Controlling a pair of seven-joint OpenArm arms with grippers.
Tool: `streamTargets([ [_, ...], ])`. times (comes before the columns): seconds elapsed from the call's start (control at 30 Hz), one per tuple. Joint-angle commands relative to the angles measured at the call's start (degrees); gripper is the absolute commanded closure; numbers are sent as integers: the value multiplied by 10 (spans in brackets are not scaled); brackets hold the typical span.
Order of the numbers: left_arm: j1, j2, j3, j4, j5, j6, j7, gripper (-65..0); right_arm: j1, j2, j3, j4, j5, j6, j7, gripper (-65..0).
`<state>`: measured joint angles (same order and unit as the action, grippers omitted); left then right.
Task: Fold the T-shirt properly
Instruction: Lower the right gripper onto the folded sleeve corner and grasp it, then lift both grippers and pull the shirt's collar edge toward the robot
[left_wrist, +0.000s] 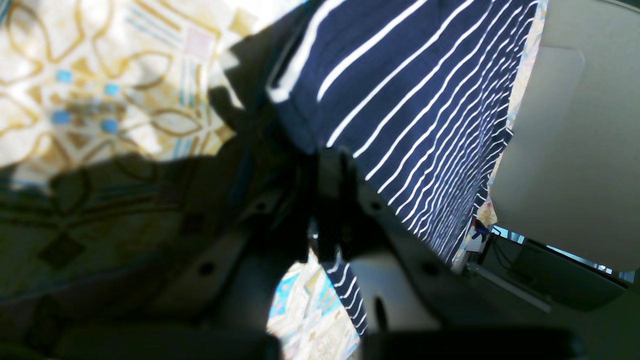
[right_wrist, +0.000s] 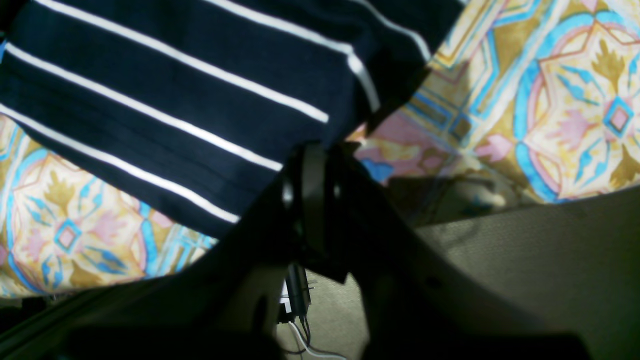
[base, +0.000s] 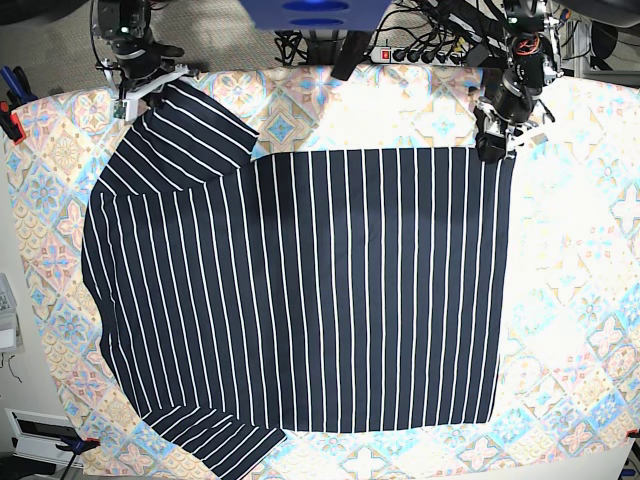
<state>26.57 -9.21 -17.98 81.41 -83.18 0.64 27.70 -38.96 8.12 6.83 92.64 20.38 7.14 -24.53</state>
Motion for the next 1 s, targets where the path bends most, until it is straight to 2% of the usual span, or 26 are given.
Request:
streamTargets([
  [0.0,4,-5,-3,7,-6,-8,0,0,-9,0,-1,16,5,9,-13,0],
  [0.17,25,-6,-3,16,-5,-8,0,0,-39,0,31,60,5,9,-14,0],
  [0.53,74,-17,-3,37,-5,-9,1,0,-83,0,103,63,5,10,-14,0],
  [0.97,152,-17,0,80,-6,-9,1,0,-146,16,109,63,5,10,-9,0],
])
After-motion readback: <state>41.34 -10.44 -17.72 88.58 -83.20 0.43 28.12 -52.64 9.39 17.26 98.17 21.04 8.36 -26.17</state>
